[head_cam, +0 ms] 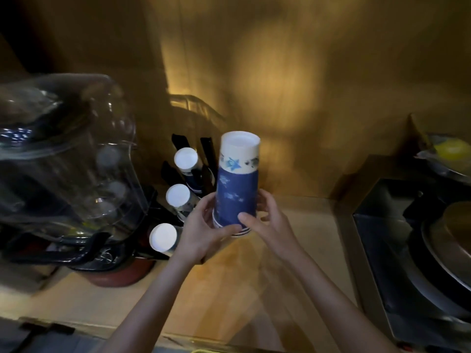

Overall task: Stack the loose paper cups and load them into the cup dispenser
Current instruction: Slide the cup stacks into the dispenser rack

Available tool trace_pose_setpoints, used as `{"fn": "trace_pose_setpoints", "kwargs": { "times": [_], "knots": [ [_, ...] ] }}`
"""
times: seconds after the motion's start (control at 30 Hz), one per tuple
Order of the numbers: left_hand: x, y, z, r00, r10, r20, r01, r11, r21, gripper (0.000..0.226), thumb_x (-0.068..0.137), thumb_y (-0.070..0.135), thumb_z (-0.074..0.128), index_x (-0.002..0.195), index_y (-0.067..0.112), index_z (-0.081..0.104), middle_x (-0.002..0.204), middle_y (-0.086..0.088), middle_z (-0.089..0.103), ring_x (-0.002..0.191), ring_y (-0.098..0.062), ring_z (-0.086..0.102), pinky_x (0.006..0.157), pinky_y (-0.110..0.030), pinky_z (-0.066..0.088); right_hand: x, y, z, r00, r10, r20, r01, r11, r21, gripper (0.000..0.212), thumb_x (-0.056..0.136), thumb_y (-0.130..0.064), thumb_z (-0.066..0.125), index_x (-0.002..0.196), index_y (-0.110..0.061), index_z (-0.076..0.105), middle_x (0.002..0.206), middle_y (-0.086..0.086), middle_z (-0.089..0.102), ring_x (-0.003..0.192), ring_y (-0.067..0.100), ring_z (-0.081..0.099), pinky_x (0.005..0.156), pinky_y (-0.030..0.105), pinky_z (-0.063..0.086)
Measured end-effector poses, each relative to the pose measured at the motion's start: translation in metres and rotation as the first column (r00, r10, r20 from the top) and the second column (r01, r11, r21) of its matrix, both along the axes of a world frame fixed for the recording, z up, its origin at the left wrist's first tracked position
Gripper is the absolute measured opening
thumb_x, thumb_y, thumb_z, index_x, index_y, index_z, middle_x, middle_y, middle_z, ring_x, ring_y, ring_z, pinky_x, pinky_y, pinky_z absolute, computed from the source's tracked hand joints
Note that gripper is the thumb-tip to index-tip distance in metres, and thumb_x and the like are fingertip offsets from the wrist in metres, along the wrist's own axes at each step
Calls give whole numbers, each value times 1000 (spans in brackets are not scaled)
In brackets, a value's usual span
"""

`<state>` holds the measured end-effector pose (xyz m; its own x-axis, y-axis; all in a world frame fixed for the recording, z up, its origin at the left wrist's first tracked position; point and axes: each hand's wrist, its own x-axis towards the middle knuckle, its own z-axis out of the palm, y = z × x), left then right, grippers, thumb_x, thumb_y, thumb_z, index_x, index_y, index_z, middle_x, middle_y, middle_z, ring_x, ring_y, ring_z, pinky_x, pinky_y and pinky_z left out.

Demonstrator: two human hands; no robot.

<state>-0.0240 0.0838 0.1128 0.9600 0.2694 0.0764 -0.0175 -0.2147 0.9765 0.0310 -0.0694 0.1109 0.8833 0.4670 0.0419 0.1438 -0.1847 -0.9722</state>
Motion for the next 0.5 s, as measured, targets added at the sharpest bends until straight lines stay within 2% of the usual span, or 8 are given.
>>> {"fn": "trace_pose_setpoints", "kwargs": {
  "times": [0.1, 0.17, 0.2, 0.23, 0.3, 0.37, 0.47, 0.5],
  "knots": [
    [-5, 3, 3, 992, 76, 101, -96, 971, 220, 71, 61, 22, 81, 123, 23, 45, 112, 17, 57, 102, 13, 55, 83, -4, 44, 4, 20, 5, 998, 40, 58, -43, 998, 53, 59, 62, -31, 79, 106, -45, 43, 111, -23, 55, 96, -19, 53, 73, -2, 40],
    [-5, 6, 3, 978, 146, 146, -186, 929, 320, 74, 59, 39, 73, 125, 22, 45, 117, 10, 57, 105, 3, 54, 89, -10, 43, 10, 32, 5, 995, 39, 87, -46, 996, 78, 63, 59, -24, 83, 106, -43, 46, 110, -19, 59, 98, -12, 57, 81, 6, 44],
    [-5, 9, 3, 972, 174, 161, -220, 914, 341, 74, 59, 42, 71, 126, 22, 45, 117, 10, 56, 105, 2, 52, 88, -7, 42, 13, 39, 7, 995, 47, 93, -55, 995, 86, 67, 57, -27, 85, 109, -43, 46, 113, -16, 60, 103, -7, 58, 87, 15, 47],
    [-4, 12, 3, 965, 197, 176, -248, 904, 349, 73, 60, 41, 71, 126, 22, 45, 116, 10, 56, 104, 4, 51, 87, -2, 39, 17, 45, 7, 993, 59, 102, -68, 994, 86, 71, 55, -32, 85, 113, -43, 45, 116, -15, 61, 107, -2, 58, 91, 24, 49],
    [-2, 20, 6, 952, 239, 193, -295, 889, 351, 71, 63, 35, 73, 126, 23, 44, 113, 15, 54, 101, 11, 50, 83, 3, 36, 24, 58, 9, 988, 86, 128, -96, 993, 74, 78, 55, -36, 84, 121, -38, 43, 121, -15, 59, 110, 1, 57, 95, 31, 49],
    [0, 28, 9, 942, 271, 197, -325, 880, 346, 72, 63, 33, 73, 128, 25, 42, 111, 20, 51, 102, 14, 50, 85, -1, 38, 30, 69, 15, 983, 105, 150, -114, 992, 56, 81, 55, -36, 84, 123, -36, 41, 122, -16, 57, 112, 0, 55, 96, 30, 48],
    [6, 40, 19, 949, 256, 186, -308, 882, 356, 75, 66, 28, 74, 131, 23, 37, 122, 13, 51, 113, 0, 49, 94, -14, 43, 39, 84, 24, 975, 116, 191, -124, 992, 32, 79, 58, -33, 84, 121, -38, 39, 120, -18, 55, 111, 0, 54, 91, 21, 46],
    [9, 44, 24, 956, 237, 174, -286, 886, 364, 75, 68, 24, 75, 132, 22, 36, 126, 11, 50, 115, -1, 47, 93, -11, 42, 42, 88, 27, 971, 107, 214, -115, 993, 26, 79, 57, -32, 85, 121, -38, 39, 120, -15, 55, 111, 1, 53, 89, 18, 46]
  ]
}}
